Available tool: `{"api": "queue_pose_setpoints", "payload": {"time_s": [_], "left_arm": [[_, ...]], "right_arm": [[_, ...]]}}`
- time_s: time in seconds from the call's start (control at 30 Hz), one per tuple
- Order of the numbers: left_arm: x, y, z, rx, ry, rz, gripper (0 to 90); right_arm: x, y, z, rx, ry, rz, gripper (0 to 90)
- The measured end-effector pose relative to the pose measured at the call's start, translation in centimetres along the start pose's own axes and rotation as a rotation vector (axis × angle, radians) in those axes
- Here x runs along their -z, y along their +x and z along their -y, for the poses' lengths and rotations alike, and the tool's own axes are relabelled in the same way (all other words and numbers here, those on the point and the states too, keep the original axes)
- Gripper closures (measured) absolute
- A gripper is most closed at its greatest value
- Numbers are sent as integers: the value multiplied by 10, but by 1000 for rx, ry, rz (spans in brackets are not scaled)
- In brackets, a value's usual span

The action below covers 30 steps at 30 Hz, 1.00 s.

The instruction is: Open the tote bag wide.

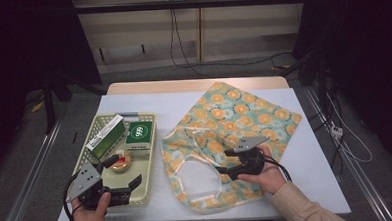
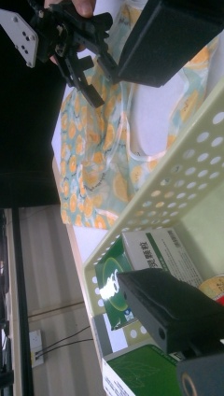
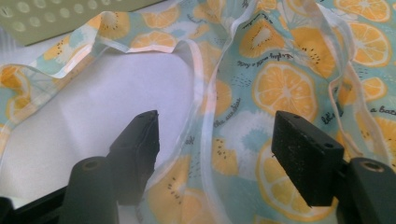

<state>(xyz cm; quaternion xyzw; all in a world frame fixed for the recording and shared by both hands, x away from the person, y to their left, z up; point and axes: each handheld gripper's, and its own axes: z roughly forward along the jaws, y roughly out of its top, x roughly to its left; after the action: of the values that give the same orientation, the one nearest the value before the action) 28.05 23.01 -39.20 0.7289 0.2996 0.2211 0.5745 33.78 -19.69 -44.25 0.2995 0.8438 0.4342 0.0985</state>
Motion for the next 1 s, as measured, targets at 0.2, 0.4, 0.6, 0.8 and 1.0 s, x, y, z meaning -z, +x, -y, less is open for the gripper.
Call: {"api": "queue_pose_setpoints", "payload": {"time_s": [0.2,0.4,0.6,0.8,1.0], "left_arm": [[0,1,0,4,-1,-4,44],[1,1,0,4,-2,-3,44],[1,1,0,2,-4,-4,44],[1,1,0,2,-3,-3,44],[1,1,-1,2,-4,-3,44]], "right_arm": [[-3,-3,6,-13,28,-25,528],[-7,-2,8,2,54,-38,600],[-10,-3,12,12,89,-4,677],[-10,-6,12,7,88,3,827],[-7,-11,10,-26,78,-10,894]]}}
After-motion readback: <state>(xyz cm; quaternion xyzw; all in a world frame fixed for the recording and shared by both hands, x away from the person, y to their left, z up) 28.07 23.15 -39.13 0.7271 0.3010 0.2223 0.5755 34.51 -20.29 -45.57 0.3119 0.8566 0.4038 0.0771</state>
